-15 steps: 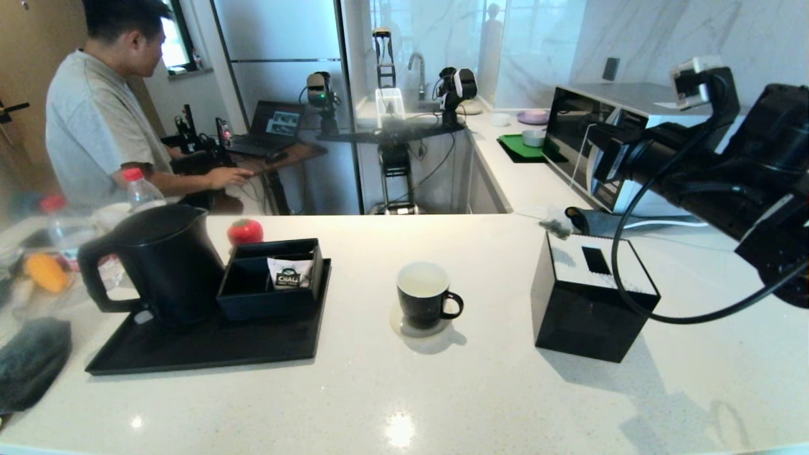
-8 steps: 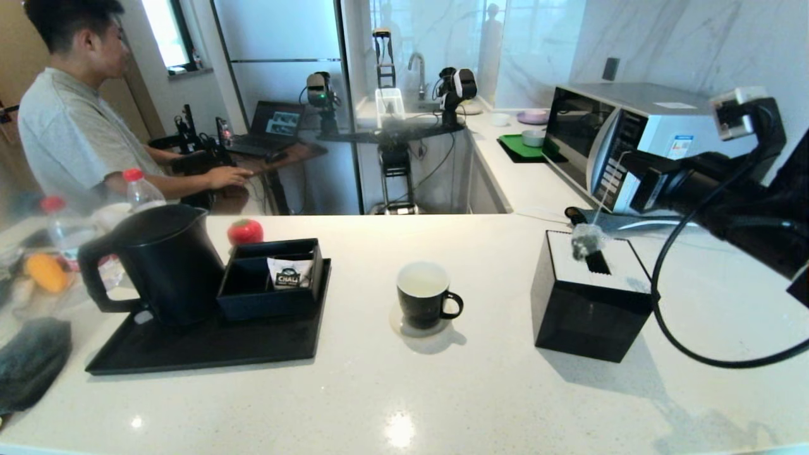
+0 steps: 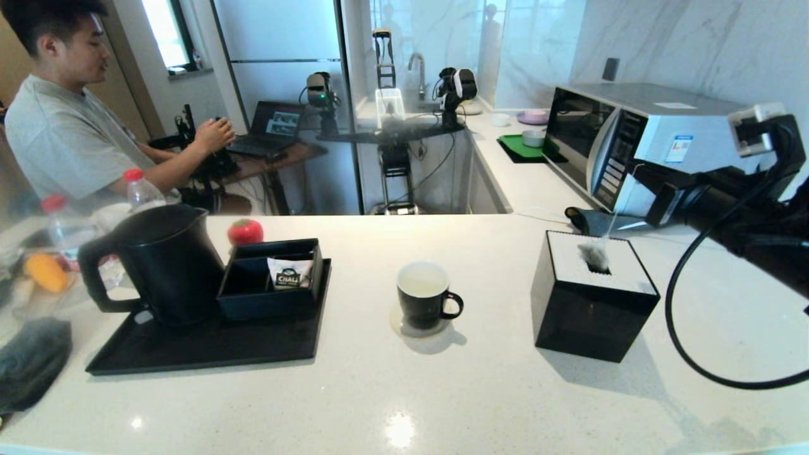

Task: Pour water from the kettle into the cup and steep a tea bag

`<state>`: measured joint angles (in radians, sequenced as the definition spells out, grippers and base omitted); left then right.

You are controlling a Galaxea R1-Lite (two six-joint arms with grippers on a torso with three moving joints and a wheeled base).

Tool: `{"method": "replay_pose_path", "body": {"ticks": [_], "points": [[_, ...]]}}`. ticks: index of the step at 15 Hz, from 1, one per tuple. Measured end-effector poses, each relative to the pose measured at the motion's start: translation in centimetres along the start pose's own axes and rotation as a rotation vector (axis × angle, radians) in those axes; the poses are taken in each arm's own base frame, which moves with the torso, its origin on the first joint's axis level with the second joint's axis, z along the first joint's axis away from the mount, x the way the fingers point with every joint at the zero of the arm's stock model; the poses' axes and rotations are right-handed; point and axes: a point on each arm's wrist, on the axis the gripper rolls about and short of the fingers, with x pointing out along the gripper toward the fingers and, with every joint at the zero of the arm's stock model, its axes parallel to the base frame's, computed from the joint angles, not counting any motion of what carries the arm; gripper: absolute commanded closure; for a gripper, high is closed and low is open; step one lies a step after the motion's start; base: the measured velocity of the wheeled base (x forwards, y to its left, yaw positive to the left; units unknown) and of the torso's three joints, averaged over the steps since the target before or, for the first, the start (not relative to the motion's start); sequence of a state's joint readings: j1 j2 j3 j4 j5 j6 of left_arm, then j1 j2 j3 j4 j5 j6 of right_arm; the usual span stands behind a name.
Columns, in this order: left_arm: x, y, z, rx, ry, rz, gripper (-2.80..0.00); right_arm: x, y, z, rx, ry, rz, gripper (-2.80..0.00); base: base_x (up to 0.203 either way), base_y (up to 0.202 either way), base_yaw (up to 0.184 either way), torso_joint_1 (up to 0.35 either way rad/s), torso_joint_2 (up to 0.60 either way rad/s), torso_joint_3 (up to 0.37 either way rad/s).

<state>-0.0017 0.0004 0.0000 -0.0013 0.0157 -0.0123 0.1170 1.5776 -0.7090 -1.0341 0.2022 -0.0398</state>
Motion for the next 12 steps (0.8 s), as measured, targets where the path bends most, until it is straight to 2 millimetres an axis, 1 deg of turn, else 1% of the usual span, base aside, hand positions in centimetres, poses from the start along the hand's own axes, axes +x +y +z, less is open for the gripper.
{"method": "replay_pose_path", "body": {"ticks": [4, 6, 9, 12], "points": [[0.0, 0.0, 0.0, 0.001, 0.000, 0.000, 0.00, -0.7, -2.0, -0.2, -0.010, 0.008, -0.003, 0.00, 0.000, 0.000, 0.000, 0.000, 0.00, 0.000], [0.0, 0.0, 0.0, 0.000, 0.000, 0.000, 0.00, -1.3, -2.6, -1.1, -0.007, 0.041, 0.018, 0.00, 0.000, 0.000, 0.000, 0.000, 0.00, 0.000], [0.0, 0.0, 0.0, 0.000, 0.000, 0.000, 0.00, -2.5, -2.4, -3.1, 0.009, 0.096, 0.035, 0.00, 0.000, 0.000, 0.000, 0.000, 0.00, 0.000], [0.0, 0.0, 0.0, 0.001, 0.000, 0.000, 0.00, -3.1, -1.7, -4.3, 0.009, 0.079, 0.094, 0.00, 0.000, 0.000, 0.000, 0.000, 0.00, 0.000]]}}
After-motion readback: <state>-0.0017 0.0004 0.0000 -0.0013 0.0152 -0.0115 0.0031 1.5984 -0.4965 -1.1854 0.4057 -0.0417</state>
